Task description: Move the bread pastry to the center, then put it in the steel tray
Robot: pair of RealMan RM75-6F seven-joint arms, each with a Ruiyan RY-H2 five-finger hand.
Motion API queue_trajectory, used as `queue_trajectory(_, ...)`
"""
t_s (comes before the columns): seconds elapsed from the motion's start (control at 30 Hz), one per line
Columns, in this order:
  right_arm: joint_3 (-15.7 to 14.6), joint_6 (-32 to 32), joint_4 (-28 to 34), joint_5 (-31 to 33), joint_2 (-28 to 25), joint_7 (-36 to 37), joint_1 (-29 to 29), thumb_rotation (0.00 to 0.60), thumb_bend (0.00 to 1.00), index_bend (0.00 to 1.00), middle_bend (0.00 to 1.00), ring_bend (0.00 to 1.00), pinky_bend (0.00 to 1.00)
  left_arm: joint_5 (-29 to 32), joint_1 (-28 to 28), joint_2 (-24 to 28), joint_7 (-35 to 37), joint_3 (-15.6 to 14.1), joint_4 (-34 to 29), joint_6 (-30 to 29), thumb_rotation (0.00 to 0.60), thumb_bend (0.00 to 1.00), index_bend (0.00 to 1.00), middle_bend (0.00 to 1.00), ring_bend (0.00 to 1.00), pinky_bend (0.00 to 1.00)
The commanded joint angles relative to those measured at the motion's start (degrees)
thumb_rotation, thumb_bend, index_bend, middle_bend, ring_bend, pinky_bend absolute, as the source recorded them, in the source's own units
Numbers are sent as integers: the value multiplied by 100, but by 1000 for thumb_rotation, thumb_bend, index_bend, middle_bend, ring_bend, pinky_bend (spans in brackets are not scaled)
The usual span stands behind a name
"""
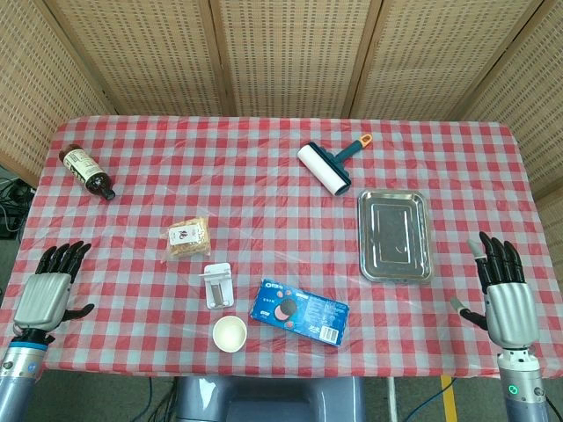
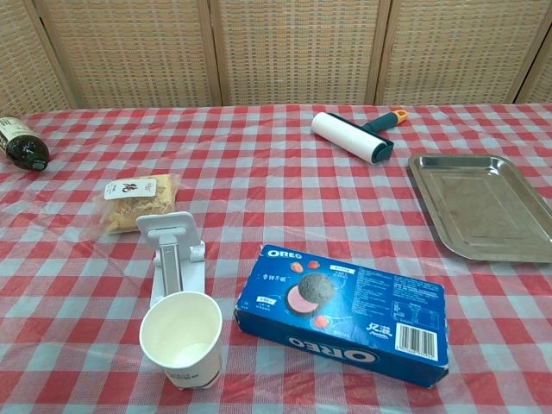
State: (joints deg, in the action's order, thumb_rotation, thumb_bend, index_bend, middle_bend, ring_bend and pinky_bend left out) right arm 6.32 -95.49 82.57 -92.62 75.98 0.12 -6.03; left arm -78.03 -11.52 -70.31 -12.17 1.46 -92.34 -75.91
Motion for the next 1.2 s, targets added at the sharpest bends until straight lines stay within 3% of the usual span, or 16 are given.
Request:
queue_trajectory(0.03, -7, 2, 5, -10, -8, 2, 1, 600, 84, 0, 0, 0, 0, -7, 0, 3, 10, 11, -13, -18, 600, 115, 0, 0, 0, 0)
queue_trajectory(1.2, -88, 103, 114, -125, -36, -108, -38, 600, 85, 0, 0, 0, 0, -45, 25, -40, 151, 134, 42, -118, 600, 129, 0, 0, 0, 0)
